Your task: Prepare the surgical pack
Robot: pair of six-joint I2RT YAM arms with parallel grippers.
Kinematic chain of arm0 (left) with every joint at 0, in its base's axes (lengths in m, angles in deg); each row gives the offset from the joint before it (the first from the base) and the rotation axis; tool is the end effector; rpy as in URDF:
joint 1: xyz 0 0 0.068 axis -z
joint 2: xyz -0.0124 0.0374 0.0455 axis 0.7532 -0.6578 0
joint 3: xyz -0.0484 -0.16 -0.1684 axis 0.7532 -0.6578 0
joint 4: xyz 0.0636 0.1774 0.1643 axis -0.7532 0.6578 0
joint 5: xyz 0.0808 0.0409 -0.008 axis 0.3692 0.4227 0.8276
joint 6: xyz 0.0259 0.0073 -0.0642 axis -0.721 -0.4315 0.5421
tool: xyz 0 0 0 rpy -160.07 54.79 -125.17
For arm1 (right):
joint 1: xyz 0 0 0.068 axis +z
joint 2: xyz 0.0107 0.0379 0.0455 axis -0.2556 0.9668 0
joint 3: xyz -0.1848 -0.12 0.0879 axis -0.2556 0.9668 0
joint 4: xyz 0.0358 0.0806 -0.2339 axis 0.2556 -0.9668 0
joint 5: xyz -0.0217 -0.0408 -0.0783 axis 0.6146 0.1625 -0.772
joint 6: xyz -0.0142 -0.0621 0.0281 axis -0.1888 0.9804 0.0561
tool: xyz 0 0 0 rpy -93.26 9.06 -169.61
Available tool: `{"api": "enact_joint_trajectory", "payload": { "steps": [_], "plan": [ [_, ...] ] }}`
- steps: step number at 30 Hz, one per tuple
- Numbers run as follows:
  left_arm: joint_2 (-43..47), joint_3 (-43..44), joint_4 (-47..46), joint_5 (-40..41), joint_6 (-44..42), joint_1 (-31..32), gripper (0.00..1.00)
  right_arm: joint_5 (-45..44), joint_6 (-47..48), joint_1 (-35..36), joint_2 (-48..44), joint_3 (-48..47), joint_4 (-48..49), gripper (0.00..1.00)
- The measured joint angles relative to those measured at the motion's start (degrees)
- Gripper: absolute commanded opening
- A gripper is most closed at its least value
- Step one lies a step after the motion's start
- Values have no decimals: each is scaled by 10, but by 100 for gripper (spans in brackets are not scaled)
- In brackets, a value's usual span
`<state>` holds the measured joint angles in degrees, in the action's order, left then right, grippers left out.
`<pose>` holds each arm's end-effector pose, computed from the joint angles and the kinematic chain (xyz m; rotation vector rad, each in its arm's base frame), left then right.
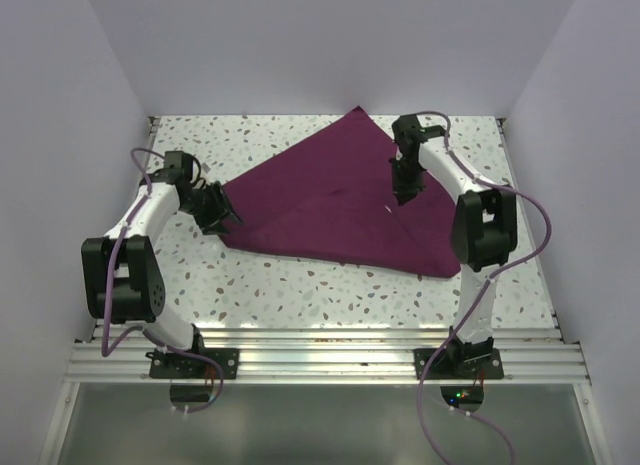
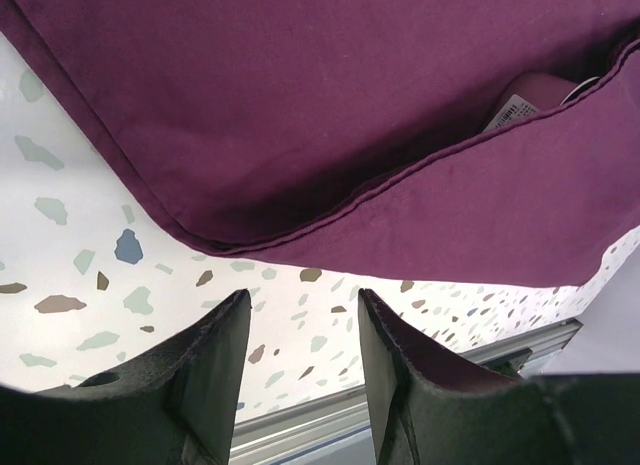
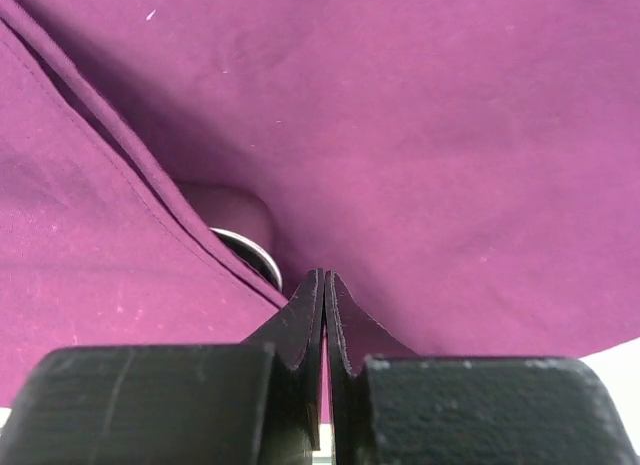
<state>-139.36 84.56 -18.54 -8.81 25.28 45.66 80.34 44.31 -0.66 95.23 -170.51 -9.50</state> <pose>0.3043 -0.0059 0.1734 -0.6800 2.7407 -0.6888 0.3901 0.0937 0.1820 0.0467 2.8635 -0.0133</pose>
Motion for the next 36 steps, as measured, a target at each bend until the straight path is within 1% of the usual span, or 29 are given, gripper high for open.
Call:
{"api": "enact_joint_trajectory", "payload": {
  "steps": [15, 23, 26, 36],
  "plan": [
    [-4, 5, 1, 3, -10, 0, 51, 32, 5, 0, 10, 51, 19, 0],
    [-5, 5, 2, 5, -10, 0, 51, 99, -8, -2, 10, 59, 47, 0],
    [-5, 5, 2, 5, -10, 0, 51, 111, -13, -3, 10, 59, 56, 0],
    [-5, 5, 1, 4, -10, 0, 51, 83, -2, -3, 17, 55, 46, 0]
  ]
}}
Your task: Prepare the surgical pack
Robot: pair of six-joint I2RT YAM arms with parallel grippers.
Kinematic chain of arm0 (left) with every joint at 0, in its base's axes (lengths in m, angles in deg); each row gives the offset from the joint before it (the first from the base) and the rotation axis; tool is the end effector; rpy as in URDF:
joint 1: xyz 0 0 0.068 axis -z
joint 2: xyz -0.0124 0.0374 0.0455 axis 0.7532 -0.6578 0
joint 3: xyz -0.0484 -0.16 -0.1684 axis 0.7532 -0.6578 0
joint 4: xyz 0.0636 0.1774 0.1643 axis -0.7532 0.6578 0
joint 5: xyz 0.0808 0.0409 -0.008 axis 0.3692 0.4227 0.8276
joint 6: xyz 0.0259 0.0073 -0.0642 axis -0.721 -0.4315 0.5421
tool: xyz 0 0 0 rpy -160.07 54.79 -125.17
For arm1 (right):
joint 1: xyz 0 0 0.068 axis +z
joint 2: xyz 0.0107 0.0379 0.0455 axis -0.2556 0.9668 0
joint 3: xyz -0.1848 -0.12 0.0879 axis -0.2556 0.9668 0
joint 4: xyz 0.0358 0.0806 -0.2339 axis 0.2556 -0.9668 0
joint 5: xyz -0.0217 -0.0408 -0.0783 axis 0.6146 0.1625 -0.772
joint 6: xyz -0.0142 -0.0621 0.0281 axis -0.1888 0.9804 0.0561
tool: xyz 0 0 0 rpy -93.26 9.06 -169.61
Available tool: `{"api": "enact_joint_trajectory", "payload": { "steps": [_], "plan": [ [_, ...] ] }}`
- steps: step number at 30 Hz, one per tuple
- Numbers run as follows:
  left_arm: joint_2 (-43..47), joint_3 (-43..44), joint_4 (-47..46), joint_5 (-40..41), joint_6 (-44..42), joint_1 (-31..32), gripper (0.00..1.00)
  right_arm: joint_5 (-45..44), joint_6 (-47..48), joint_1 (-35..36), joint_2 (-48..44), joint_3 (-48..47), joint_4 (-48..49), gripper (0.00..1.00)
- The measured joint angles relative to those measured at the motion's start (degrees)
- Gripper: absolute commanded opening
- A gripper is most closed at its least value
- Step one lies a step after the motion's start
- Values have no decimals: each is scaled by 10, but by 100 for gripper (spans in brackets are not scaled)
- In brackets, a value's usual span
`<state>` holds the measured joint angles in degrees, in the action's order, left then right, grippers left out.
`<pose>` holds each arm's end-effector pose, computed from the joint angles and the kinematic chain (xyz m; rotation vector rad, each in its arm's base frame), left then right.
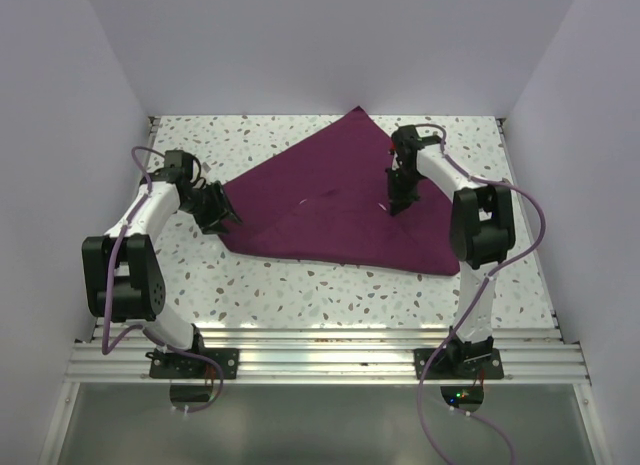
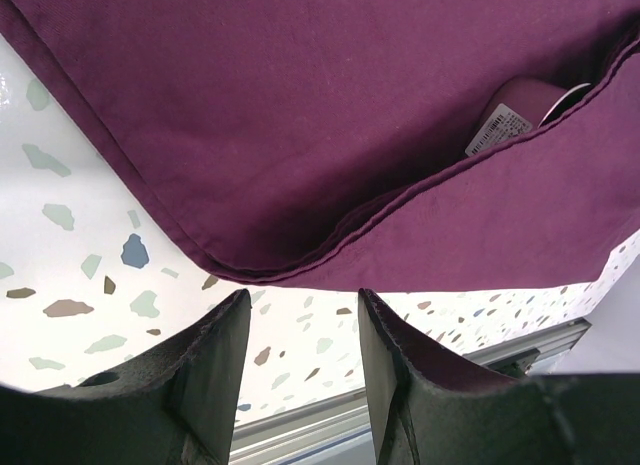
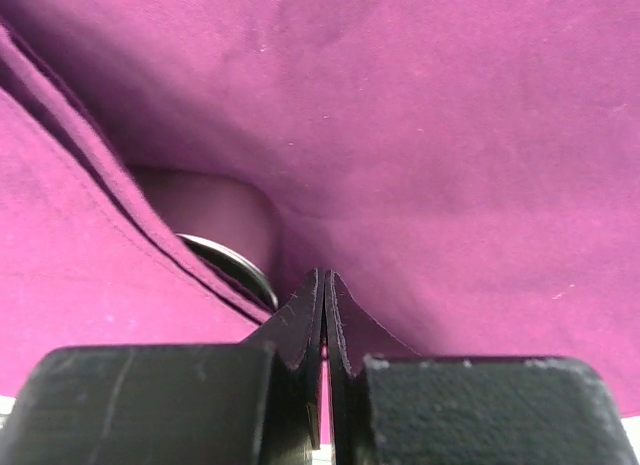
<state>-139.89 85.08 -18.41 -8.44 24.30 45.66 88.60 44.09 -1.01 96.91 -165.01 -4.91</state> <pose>0.3062 -0.0055 0.1730 -0.6588 2.7456 -0.6757 0.3863 0.0986 0.1474 0.0364 2.9388 0.1737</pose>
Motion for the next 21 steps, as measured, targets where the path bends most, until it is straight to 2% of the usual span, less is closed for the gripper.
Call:
{"api": "enact_joint_trajectory", "payload": {
  "steps": [6, 15, 21],
  "plan": [
    [-1, 0, 0, -4, 0, 0, 51, -7, 8, 0, 0, 6, 3, 0],
    [-23, 6, -1, -10, 0, 23, 51, 35, 9, 0, 0, 12, 16, 0],
    [-25, 20, -1, -12, 0, 28, 51, -15, 13, 0, 1, -26, -9, 3]
  ]
}}
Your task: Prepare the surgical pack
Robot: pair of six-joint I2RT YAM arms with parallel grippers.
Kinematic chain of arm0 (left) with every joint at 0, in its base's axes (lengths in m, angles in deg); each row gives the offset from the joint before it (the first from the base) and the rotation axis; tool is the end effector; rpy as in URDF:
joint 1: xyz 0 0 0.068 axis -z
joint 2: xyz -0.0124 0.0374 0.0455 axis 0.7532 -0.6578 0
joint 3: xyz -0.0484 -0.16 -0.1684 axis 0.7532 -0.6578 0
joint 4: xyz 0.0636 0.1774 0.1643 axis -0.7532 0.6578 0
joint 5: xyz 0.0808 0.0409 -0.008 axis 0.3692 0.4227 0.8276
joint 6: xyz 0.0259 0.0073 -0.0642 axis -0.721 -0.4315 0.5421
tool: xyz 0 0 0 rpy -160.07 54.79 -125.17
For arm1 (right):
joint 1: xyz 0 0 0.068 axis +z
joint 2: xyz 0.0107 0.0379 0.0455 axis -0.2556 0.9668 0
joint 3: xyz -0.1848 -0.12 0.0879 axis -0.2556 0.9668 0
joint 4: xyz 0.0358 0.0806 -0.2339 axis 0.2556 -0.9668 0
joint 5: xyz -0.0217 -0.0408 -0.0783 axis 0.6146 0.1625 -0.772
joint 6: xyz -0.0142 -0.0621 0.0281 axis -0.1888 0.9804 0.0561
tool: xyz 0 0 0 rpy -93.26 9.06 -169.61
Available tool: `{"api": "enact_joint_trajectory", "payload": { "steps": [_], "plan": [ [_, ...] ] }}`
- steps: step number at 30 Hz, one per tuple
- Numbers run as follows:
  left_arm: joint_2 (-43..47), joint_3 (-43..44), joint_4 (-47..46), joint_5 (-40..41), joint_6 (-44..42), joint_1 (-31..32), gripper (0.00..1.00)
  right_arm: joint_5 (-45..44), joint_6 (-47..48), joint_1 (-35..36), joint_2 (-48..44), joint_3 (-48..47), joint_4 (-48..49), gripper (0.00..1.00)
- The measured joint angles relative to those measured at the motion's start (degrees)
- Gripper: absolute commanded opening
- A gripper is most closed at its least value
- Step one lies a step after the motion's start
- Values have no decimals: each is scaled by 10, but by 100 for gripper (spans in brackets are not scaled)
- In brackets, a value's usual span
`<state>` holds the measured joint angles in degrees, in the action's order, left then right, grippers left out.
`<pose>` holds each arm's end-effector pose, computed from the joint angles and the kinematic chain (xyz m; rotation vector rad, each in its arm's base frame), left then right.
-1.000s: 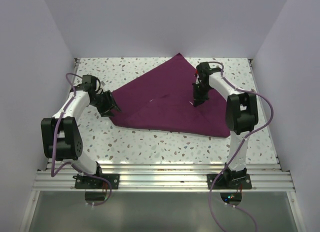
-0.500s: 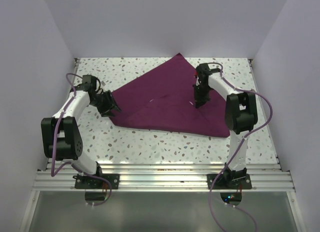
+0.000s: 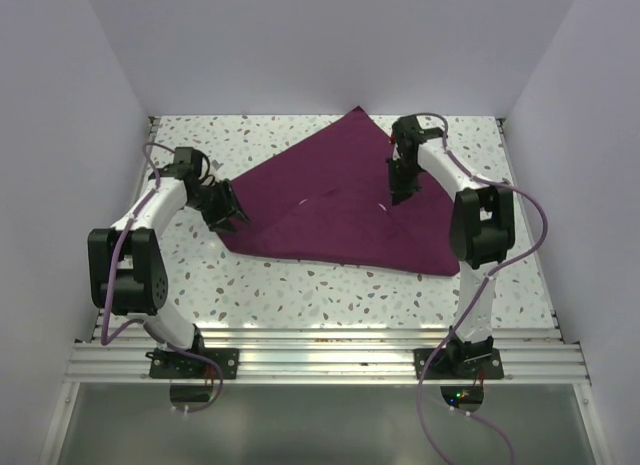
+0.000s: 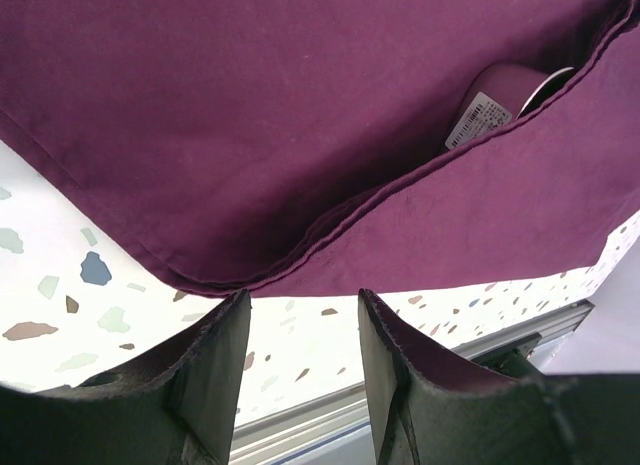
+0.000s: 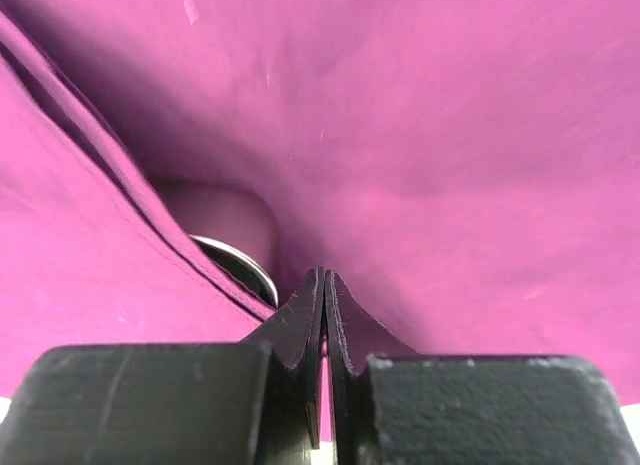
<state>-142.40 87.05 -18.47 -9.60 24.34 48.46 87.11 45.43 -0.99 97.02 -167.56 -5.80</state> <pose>0.3138 -0.0214 0.1703 -0.5934 2.7770 -0.7143 0.3916 0.0985 0.1580 0.0049 2.9067 0.1415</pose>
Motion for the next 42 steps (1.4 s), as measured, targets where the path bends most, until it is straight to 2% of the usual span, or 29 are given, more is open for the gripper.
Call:
{"api": "enact_joint_trajectory", "payload": {
  "steps": [7, 13, 20, 30, 36, 42],
  "plan": [
    [0, 2, 0, 0, 0, 0, 51, -13, 5, 7, 12, -124, 1, 5],
    [-1, 2, 0, 0, 0, 0, 51, 31, 13, 64, 95, -239, 8, 1],
    [-1, 5, 1, 1, 0, 0, 51, 65, 7, 127, 157, -246, 9, 0],
    [-6, 25, 8, 11, 0, 0, 52, 44, 4, 116, 171, -236, 9, 0],
    [-29, 81, 29, 44, -1, -12, 66, 34, 4, 114, 198, -232, 11, 0],
    [-65, 139, 36, 73, -8, -56, 68, 32, 4, 113, 210, -252, 0, 0]
  ]
}}
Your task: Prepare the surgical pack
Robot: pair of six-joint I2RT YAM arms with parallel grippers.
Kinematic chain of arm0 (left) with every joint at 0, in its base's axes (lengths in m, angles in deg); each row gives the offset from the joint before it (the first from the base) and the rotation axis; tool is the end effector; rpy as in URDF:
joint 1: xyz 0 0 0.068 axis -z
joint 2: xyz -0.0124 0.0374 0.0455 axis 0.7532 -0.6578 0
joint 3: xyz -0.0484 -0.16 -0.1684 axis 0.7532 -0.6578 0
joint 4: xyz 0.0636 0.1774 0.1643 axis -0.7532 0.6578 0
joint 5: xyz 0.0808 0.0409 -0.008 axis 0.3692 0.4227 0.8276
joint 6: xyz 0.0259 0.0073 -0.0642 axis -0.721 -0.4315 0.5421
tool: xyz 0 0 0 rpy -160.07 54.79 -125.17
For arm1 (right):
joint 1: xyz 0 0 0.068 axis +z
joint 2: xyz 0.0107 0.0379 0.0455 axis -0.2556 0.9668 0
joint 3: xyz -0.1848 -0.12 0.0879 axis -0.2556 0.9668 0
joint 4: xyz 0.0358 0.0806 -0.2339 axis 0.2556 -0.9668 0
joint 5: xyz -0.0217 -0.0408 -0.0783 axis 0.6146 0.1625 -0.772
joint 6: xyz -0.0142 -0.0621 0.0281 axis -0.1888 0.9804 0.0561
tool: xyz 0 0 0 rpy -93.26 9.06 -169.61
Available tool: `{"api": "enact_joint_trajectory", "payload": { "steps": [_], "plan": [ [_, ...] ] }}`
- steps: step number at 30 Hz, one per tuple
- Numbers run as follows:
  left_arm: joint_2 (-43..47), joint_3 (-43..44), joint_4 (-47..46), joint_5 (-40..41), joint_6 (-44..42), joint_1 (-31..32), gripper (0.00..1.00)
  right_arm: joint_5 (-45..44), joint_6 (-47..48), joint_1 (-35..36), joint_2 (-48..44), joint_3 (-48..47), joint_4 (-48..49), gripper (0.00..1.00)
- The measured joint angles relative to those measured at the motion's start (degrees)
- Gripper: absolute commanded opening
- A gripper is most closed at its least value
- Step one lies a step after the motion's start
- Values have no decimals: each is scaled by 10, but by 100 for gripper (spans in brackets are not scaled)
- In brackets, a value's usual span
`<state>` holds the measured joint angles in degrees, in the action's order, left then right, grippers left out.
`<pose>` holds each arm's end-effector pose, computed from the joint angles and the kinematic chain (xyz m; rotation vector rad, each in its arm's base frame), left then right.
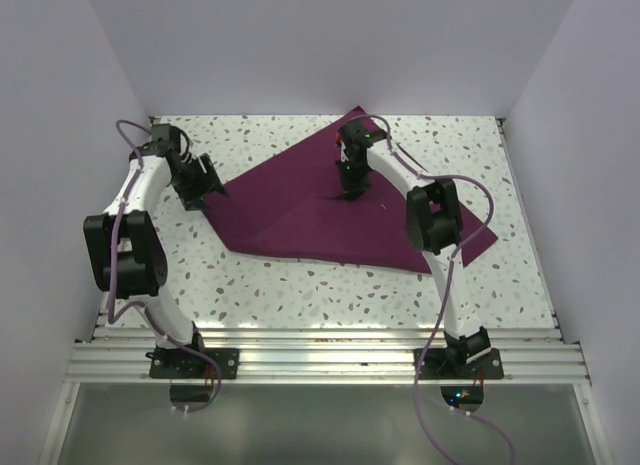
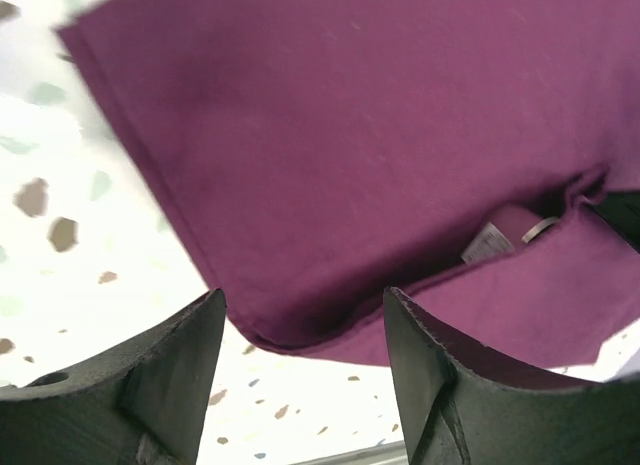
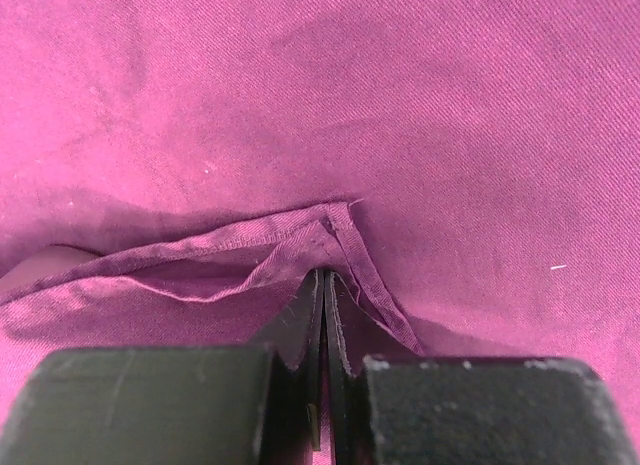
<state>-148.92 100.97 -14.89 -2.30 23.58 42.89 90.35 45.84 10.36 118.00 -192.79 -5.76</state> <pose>0.3525 0.0199 0.1981 -0.7055 2.6708 -0.5157 0.4299 0.2079 0.1253 -0.3029 2.8391 0.2826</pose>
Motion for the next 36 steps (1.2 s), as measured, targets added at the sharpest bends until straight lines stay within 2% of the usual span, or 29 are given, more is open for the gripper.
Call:
{"api": "enact_joint_trajectory", "payload": {
  "steps": [14, 32, 36],
  "plan": [
    [-68, 6, 5, 23, -27, -46, 71, -9, -2, -2, 21, -39, -31, 0],
    [-145, 0, -43, 12, -42, -63, 64, 1, -1, -5, 28, -49, -38, 0],
    [-152, 2, -53, -12, -42, -68, 58, 2, 0, -5, 30, -52, -41, 0]
  ]
}}
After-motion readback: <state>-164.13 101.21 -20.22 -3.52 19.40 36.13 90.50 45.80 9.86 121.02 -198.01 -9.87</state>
